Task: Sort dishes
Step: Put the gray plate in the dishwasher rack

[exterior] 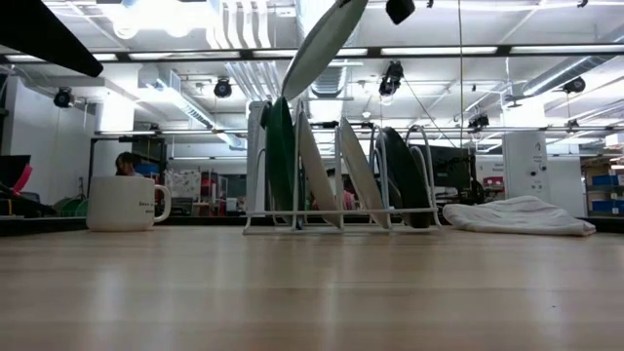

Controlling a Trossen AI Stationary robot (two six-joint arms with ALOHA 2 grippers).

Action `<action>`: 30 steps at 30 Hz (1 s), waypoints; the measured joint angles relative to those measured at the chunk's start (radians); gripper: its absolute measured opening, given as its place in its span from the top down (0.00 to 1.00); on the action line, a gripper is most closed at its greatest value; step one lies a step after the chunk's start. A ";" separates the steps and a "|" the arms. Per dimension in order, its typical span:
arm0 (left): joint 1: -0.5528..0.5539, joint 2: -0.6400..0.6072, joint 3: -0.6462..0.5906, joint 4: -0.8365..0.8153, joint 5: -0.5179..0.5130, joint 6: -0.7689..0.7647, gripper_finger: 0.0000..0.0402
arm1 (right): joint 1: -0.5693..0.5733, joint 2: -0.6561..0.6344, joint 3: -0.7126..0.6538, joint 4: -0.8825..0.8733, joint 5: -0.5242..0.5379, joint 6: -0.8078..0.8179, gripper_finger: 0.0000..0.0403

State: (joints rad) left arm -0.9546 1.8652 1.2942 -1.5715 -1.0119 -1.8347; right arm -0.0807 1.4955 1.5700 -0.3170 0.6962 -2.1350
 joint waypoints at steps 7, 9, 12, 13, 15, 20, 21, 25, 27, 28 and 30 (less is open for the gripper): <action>0.004 0.000 0.000 0.000 0.000 0.000 0.42 | -0.026 0.034 0.005 0.012 -0.033 0.053 1.00; 0.005 0.000 0.000 0.000 0.000 0.000 0.42 | -0.025 0.041 0.012 0.017 -0.046 0.065 1.00; 0.006 0.000 0.000 0.000 0.000 0.000 0.42 | -0.025 0.048 0.012 0.013 -0.049 0.058 1.00; 0.006 0.000 0.000 0.000 0.000 0.000 0.42 | -0.025 0.052 0.012 0.012 -0.048 0.058 1.00; 0.006 0.000 0.000 0.000 0.000 0.000 0.42 | -0.025 0.056 0.012 0.012 -0.046 0.058 1.00; 0.006 0.000 0.000 0.000 0.000 0.000 0.42 | -0.024 0.058 0.013 0.010 -0.044 0.051 1.00; 0.006 0.000 0.000 0.000 0.000 0.000 0.42 | -0.024 0.058 0.013 0.009 -0.043 0.051 1.00; 0.006 0.000 0.000 0.000 0.000 0.000 0.42 | -0.024 0.049 0.013 0.006 -0.039 0.048 1.00; 0.006 0.000 0.000 0.000 0.000 0.000 0.42 | -0.025 0.044 0.013 -0.003 -0.033 0.046 1.00; 0.006 0.000 0.000 0.000 0.000 0.000 0.42 | -0.025 0.043 0.013 -0.001 -0.030 0.046 1.00; 0.006 0.000 0.000 0.000 0.000 0.000 0.42 | -0.024 0.040 0.013 -0.002 -0.017 0.046 1.00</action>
State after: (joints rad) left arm -0.9489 1.8652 1.2938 -1.5711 -1.0115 -1.8347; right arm -0.1051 1.5354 1.5826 -0.3189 0.6789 -2.0886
